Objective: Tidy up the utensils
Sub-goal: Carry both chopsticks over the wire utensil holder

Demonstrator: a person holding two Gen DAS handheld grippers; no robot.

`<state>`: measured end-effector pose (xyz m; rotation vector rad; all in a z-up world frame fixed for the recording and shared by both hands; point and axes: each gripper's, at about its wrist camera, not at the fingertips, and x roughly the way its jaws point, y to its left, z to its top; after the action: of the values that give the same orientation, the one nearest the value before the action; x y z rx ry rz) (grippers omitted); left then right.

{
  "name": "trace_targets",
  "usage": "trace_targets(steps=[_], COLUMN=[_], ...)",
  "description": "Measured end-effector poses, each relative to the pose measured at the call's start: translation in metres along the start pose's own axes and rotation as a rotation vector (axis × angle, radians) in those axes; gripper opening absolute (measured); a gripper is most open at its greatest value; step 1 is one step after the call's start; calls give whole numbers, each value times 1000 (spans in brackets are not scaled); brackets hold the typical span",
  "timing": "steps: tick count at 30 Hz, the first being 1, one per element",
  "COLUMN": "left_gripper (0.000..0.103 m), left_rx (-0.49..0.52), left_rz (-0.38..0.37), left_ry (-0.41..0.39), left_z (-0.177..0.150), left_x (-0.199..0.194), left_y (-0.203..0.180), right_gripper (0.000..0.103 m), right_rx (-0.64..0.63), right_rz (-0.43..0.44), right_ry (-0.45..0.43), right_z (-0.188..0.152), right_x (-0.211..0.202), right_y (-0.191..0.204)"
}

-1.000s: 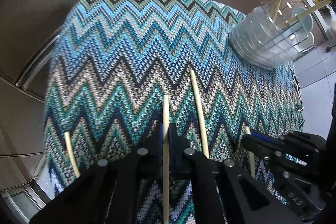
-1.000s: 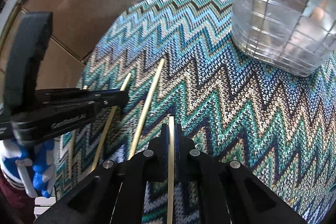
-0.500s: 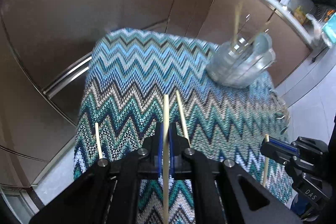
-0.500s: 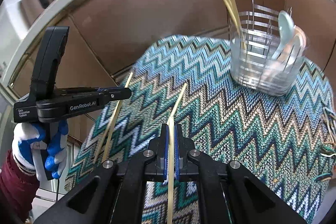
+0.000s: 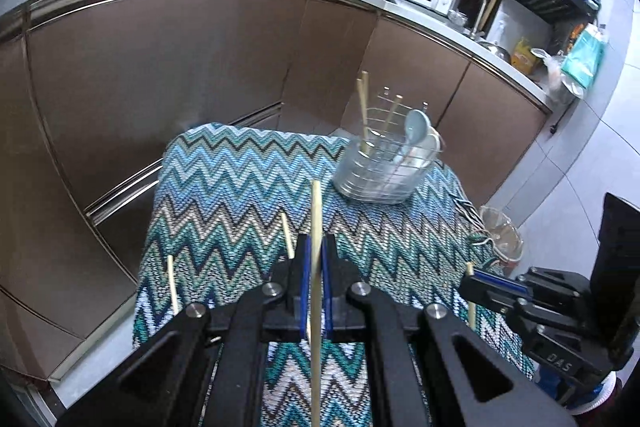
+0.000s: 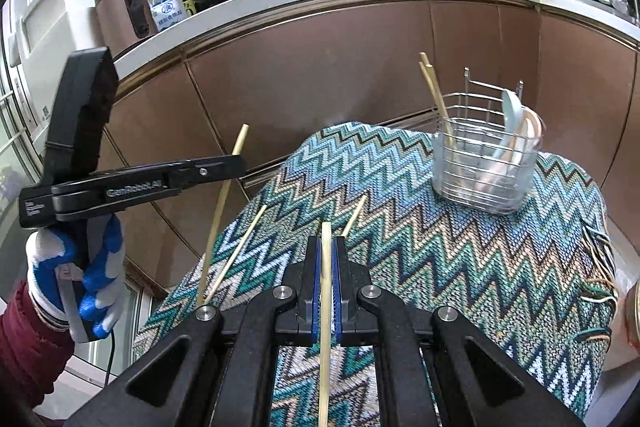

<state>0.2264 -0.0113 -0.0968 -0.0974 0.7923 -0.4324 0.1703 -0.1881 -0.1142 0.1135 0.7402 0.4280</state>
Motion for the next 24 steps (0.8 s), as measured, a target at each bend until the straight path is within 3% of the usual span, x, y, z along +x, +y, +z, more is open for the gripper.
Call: trace_targets(steps=[7,11,17,24], left_gripper=[5,5,5,5], left_rx=[32,36,27,3], left_rz=[-45,-79,-125,-140], left_ry=[-7,-67,-240,-522], left_z=[4,23,78,142], left_x=[10,12,9,13], left_y=[-28,-43,-66,-90], right_gripper=[5,5,5,5], right_rx=[41,36,25,20], right_rz=[-51,-77,-90,-99], right_ry=[-20,-97,-282,-538], right_z=[-5,12,64,128], right_x=[1,-10,-31,-43], right_y=[-34,-49,-67,-89])
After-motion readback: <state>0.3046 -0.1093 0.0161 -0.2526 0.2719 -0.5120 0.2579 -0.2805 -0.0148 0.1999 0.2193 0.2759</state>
